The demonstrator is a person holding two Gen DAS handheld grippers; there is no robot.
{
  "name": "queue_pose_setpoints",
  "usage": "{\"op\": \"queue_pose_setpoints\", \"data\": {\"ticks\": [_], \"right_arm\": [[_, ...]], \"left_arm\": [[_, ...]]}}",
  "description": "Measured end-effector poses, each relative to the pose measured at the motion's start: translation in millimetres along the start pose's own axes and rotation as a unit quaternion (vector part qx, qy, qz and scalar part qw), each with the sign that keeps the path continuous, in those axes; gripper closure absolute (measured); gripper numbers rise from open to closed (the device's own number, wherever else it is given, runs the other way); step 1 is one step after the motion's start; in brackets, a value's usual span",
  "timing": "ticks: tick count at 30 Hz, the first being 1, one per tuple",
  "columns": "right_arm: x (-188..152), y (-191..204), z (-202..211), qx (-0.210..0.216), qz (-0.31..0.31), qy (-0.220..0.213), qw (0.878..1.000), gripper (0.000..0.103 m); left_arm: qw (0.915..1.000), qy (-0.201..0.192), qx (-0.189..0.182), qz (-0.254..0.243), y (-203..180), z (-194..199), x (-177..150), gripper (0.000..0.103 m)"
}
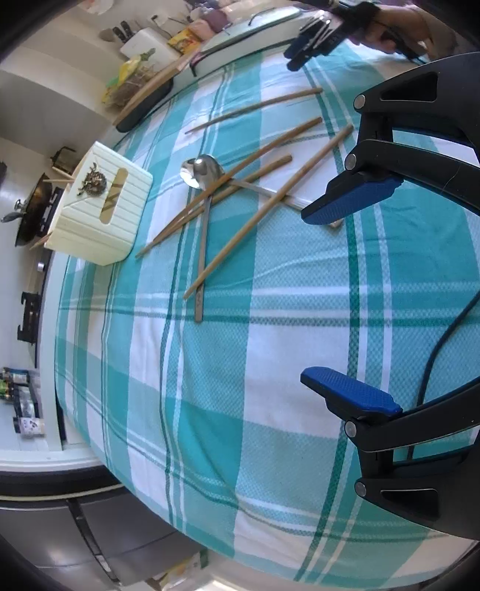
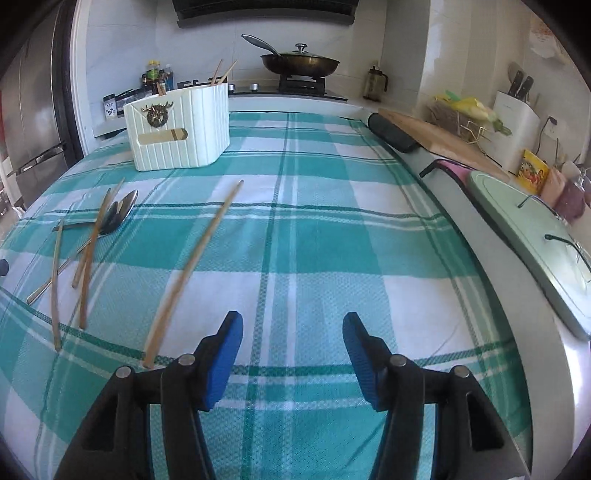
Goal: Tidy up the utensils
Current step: 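Close the left tool on a chopstick while the right tool hovers over the cloth, then open the left tool on its chopstick while the right tool grasps another chopstick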
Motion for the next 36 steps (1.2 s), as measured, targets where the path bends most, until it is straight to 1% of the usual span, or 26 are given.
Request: {"op": "queue_pose_setpoints", "data": {"ticks": [2, 3, 7, 10, 12, 14, 15, 16, 17, 18, 19, 21, 23, 27, 32, 36], "right_arm": [[-3, 4, -2, 0.006, -0.006, 0.003, 1.000, 0.046], [-5, 6, -3, 0.008, -0.004, 0.005, 1.000, 0.046], [-5, 11, -5, 0.007, 0.002, 0.008, 1.000, 0.046], [-7, 11, -4, 0.007, 0.000, 0.009, 1.000, 0.046], [-7, 10, -3, 0.005, -0.002, 0.007, 1.000, 0.046], [-5, 10, -2, 0.003, -0.003, 0.002, 1.000, 0.046], [-5, 10, 0, 0.004, -0.003, -0.001, 1.000, 0.046], [-4, 10, 1, 0.003, -0.003, -0.004, 1.000, 0.046], [-4, 10, 1, 0.003, -0.004, -0.006, 1.000, 0.046], [-4, 10, 2, 0.004, -0.004, -0.007, 1.000, 0.046], [-4, 10, 2, 0.005, -0.005, -0.007, 1.000, 0.046], [-4, 10, 0, 0.006, -0.006, -0.004, 1.000, 0.046], [-5, 10, -1, 0.007, -0.007, 0.001, 1.000, 0.046], [-4, 11, -1, 0.009, -0.006, -0.002, 1.000, 0.046], [-4, 9, -1, 0.009, -0.013, 0.002, 1.000, 0.046], [6, 23, -3, 0.040, -0.019, 0.013, 0.999, 0.046]], "left_arm": [[0.9999, 0.003, -0.013, 0.007, -10, -4, 0, 0.022], [0.9999, 0.004, -0.012, 0.008, -14, -7, 1, 0.022], [0.9999, -0.001, -0.001, 0.014, -27, -24, 11, 0.022], [0.9996, 0.011, 0.013, 0.024, -34, -45, 15, 0.027], [0.9992, 0.023, 0.028, 0.018, -40, -61, 18, 0.037], [0.9984, 0.032, 0.046, 0.005, -44, -71, 18, 0.043], [0.9979, 0.031, 0.056, -0.005, -46, -74, 18, 0.046], [0.9972, 0.026, 0.067, -0.019, -49, -76, 18, 0.051], [0.9966, 0.024, 0.071, -0.034, -53, -77, 18, 0.070], [0.9960, 0.020, 0.074, -0.045, -54, -77, 18, 0.083], [0.9964, 0.019, 0.065, -0.050, -56, -78, 17, 0.085], [0.9970, 0.019, 0.053, -0.053, -56, -77, 18, 0.095], [0.9976, 0.024, 0.038, -0.052, -52, -75, 18, 0.098], [0.9973, 0.028, 0.031, -0.060, -29, -67, 21, 0.098], [0.9970, 0.030, 0.046, -0.055, 4, -58, 22, 0.098], [0.9976, 0.025, 0.049, -0.042, 15, -55, 18, 0.097]]}}
Point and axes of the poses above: each gripper's, at about its wrist camera, not at the fingertips, and z roughly against the way its jaws point, y to its left, x to its top, the point moved 7 cm from there along -z, roughly the way its jaws point, and after that the axes turned 13 degrees about -y, right-handed, at the moved point
